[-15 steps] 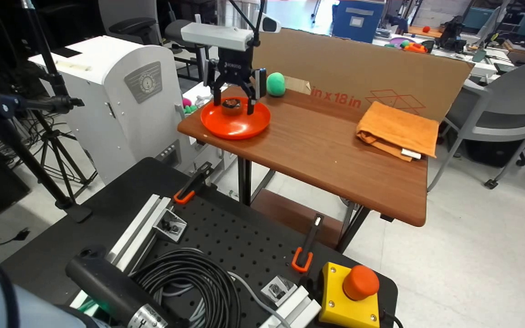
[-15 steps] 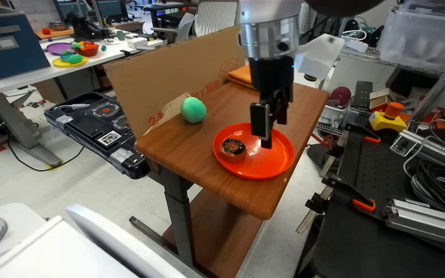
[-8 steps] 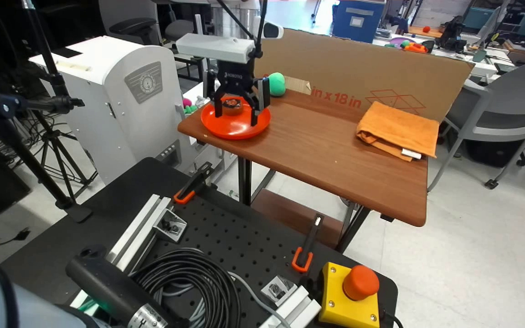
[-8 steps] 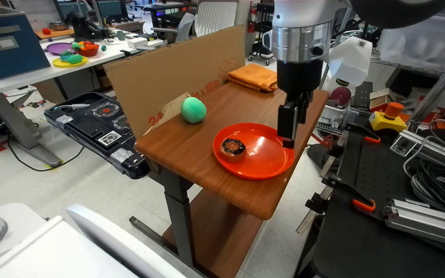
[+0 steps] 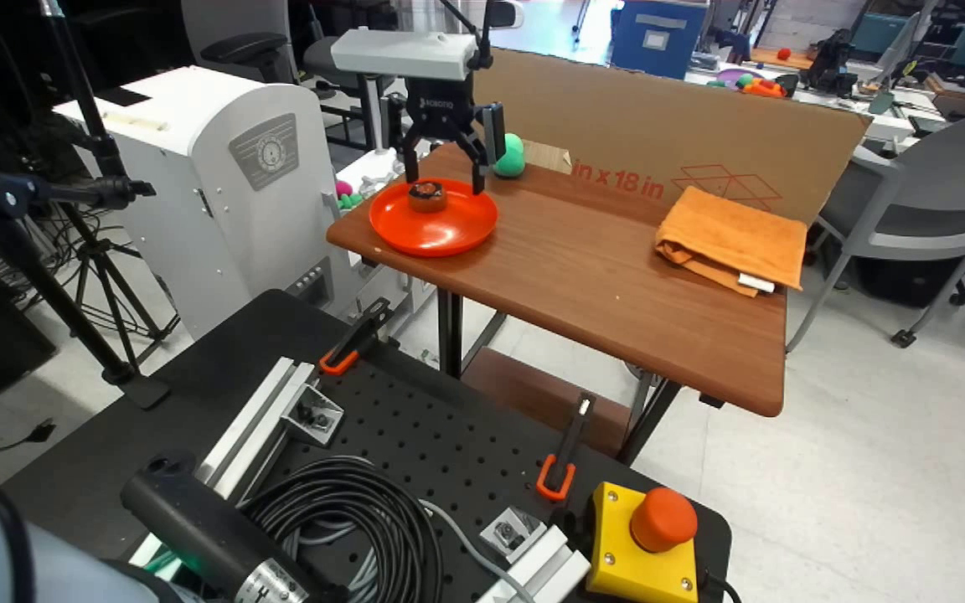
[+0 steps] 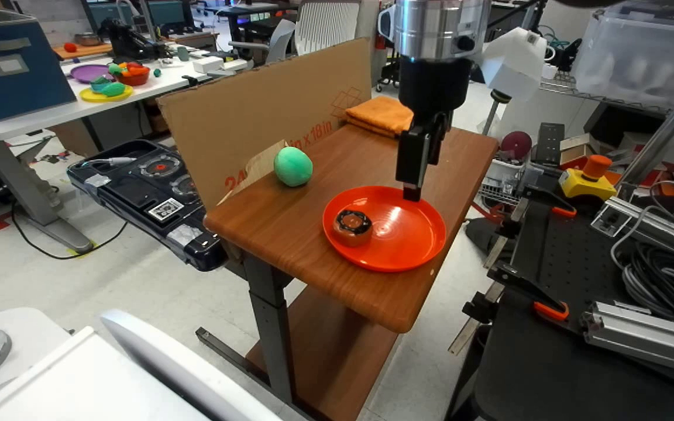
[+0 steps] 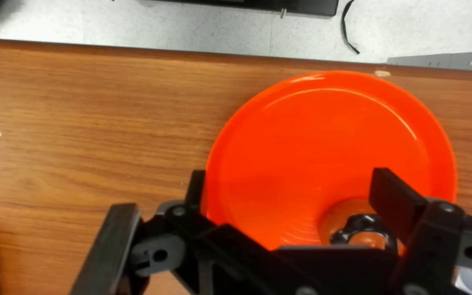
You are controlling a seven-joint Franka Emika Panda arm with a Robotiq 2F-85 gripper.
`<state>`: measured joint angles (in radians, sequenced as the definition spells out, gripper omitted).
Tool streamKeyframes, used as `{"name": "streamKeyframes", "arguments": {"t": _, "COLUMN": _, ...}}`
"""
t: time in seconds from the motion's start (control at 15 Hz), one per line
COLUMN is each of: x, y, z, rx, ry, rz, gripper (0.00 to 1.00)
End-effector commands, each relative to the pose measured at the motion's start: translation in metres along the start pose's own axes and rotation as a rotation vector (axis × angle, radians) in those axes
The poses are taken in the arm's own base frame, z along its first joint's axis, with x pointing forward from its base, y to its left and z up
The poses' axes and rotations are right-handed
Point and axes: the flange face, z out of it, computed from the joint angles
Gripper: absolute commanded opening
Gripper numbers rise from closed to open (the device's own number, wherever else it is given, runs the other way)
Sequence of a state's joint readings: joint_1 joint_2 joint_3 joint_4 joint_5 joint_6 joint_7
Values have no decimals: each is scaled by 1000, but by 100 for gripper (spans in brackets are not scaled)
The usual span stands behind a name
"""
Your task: Put the items, which are on the plate, on the table, then push the towel forward
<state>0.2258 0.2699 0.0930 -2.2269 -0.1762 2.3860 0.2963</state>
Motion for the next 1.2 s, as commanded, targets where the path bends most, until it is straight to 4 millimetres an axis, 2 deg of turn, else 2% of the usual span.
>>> {"name": "streamKeyframes", "arguments": {"t": 0.0, "x": 20, "y": -16, "z": -1, "rx": 5, "ry": 14, "rz": -39, "gripper": 100}}
{"name": "streamKeyframes", "arguments": {"t": 0.53, "x": 58, "y": -46, "z": 26, "rx": 6, "ry": -29, "rz": -104, "gripper": 100}}
{"name": "streamKeyframes", "arguments": {"t": 1.13, "x": 84, "y": -65, "z": 46, "rx": -20, "ry": -98, "rz": -158, "gripper": 100}}
